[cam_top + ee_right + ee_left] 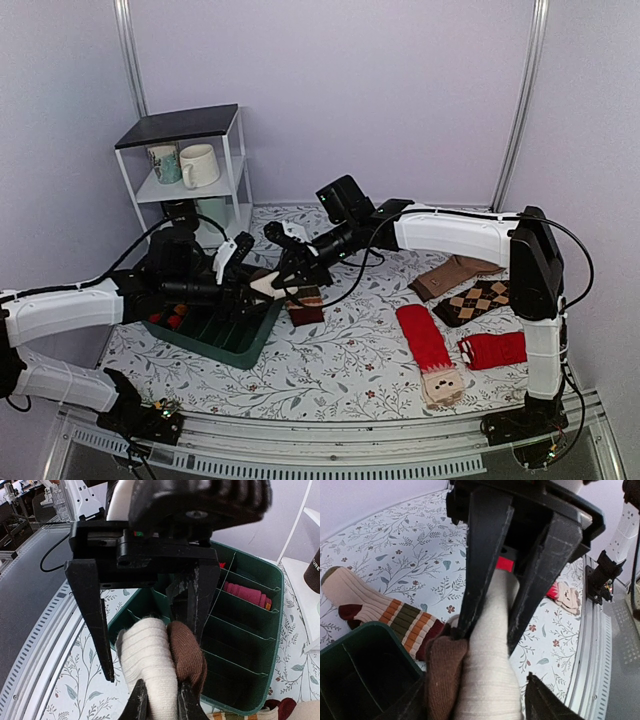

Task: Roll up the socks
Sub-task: Pass from the right arm to the left

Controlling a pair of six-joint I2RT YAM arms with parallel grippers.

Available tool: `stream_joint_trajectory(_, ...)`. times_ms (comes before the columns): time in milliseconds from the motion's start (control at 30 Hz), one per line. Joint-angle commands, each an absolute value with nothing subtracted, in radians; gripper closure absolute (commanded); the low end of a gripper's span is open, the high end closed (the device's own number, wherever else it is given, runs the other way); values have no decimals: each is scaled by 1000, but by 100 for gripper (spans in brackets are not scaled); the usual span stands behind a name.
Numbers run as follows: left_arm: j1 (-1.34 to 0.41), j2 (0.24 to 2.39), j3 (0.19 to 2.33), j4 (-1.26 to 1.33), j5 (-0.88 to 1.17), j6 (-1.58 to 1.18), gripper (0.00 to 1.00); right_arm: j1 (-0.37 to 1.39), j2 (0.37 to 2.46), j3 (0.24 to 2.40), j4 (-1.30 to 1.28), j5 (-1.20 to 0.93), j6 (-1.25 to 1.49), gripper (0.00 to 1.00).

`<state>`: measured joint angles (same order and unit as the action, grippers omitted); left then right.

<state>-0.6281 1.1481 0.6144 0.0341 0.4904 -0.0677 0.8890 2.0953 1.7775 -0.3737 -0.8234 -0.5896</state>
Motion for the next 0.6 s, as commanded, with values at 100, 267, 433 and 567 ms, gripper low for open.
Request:
stream_joint_trajectory(100, -621, 1142, 646, 32, 517, -45, 45, 884, 2036, 1809, -383, -842, -600, 96)
stream_joint_trajectory(267, -620, 1129, 656, 26, 510, -38, 34, 884, 2037, 1809, -392, -842, -604, 96)
stream_joint_trajectory(433, -620, 1126, 672, 12, 500, -29, 33, 884, 2037, 1809, -397, -839, -607, 96)
stream_joint_trajectory(567, -621, 1130, 676, 5, 500, -20, 42, 884, 2036, 1809, -400, -838, -606, 96)
